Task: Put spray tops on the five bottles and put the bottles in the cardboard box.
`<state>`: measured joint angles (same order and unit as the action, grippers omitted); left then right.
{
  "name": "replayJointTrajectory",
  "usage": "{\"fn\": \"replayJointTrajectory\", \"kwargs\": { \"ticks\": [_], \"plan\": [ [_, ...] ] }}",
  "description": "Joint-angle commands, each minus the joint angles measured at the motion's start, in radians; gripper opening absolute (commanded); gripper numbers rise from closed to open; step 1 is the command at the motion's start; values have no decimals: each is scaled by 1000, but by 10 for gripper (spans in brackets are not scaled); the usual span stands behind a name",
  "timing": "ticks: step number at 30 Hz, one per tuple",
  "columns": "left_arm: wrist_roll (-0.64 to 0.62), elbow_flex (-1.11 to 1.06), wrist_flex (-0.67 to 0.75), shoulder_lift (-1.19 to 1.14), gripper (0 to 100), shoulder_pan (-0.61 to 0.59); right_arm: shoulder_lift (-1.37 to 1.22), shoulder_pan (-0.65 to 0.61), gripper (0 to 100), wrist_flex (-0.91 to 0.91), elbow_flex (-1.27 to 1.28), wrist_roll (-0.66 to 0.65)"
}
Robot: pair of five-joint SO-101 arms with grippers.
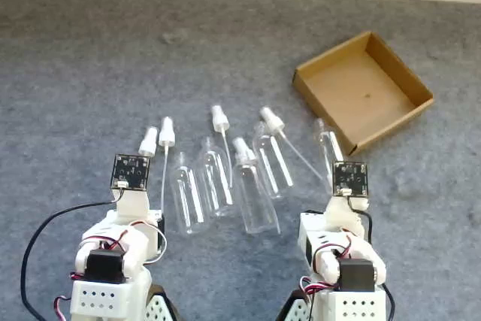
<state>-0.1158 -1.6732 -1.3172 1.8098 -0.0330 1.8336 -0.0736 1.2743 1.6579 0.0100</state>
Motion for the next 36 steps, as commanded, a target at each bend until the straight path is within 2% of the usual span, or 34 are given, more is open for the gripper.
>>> {"fn": "replayJointTrajectory", "kwargs": {
  "ticks": [1,17,23,29,36],
  "plan": [
    [-6,-21,-2,5,4,12,4,12,4,-22,150,2],
    [-6,-21,-2,5,4,12,5,7,4,-28,153,8],
    [-6,-21,-2,5,4,12,5,8,4,-197,150,5],
    [-6,-21,-2,5,4,12,5,10,4,-236,153,3],
    [-6,-21,-2,5,4,12,5,47,4,-438,145,3]
  ]
}}
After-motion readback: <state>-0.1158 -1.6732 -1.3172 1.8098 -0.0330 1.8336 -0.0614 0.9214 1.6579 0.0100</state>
